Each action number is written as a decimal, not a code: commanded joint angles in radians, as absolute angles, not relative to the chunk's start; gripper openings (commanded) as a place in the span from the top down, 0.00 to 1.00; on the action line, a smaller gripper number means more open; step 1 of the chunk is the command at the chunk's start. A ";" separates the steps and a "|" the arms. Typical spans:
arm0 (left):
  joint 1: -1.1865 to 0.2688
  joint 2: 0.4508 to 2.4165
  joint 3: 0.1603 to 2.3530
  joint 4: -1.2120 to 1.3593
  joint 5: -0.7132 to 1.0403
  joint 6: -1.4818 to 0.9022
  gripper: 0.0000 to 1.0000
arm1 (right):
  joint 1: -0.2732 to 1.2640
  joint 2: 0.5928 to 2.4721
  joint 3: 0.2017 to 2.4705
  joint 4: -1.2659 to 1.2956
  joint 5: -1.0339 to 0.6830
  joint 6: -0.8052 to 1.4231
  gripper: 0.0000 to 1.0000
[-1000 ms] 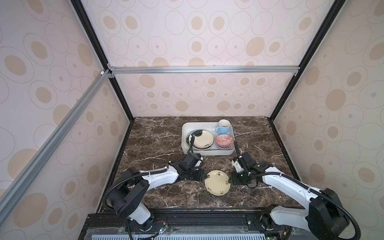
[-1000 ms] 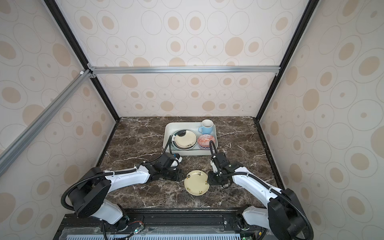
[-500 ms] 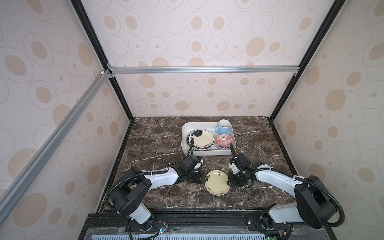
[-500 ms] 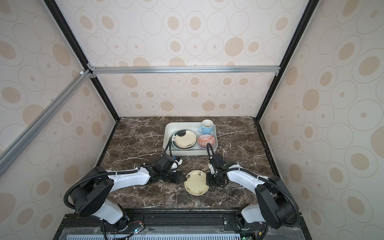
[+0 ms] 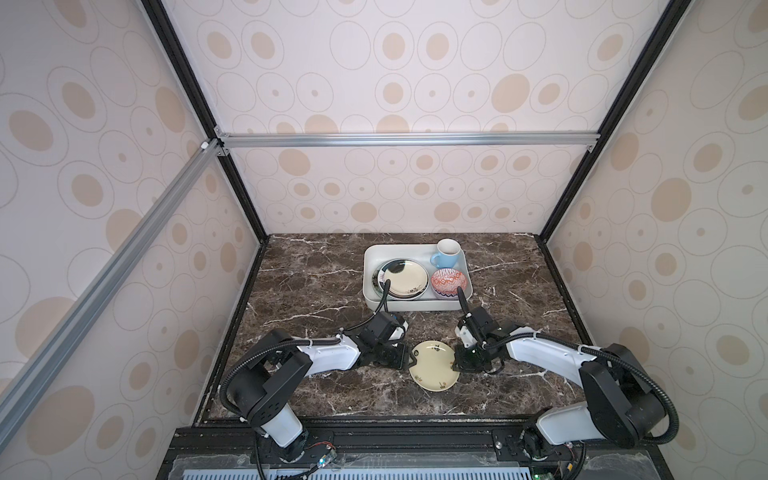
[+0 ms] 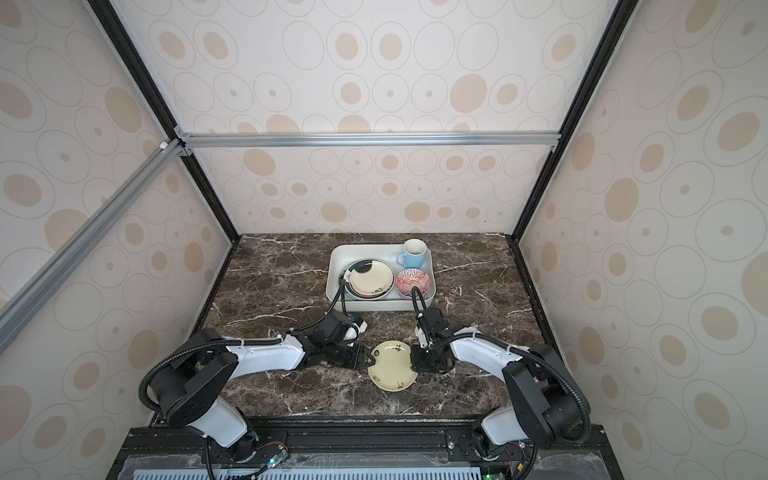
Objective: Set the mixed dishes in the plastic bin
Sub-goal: 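Pinch the raised cream plate rim with the left gripper while the right braces it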
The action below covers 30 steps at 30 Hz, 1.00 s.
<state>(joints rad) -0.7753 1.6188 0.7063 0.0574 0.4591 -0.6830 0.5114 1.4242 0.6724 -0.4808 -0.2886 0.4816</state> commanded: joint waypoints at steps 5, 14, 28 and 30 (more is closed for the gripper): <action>-0.784 1.657 0.723 0.079 0.494 -0.692 0.54 | 0.526 1.436 0.705 -0.479 -0.314 0.470 0.81; -0.792 1.675 0.730 0.083 0.498 -0.697 0.74 | 0.540 1.444 0.724 -0.478 -0.329 0.463 0.81; -0.792 1.654 0.766 0.017 0.476 -0.673 1.00 | 0.540 1.339 0.736 -0.552 -0.270 0.447 0.22; -0.793 1.645 0.783 -0.009 0.476 -0.661 1.00 | 0.540 1.313 0.752 -0.585 -0.250 0.437 0.19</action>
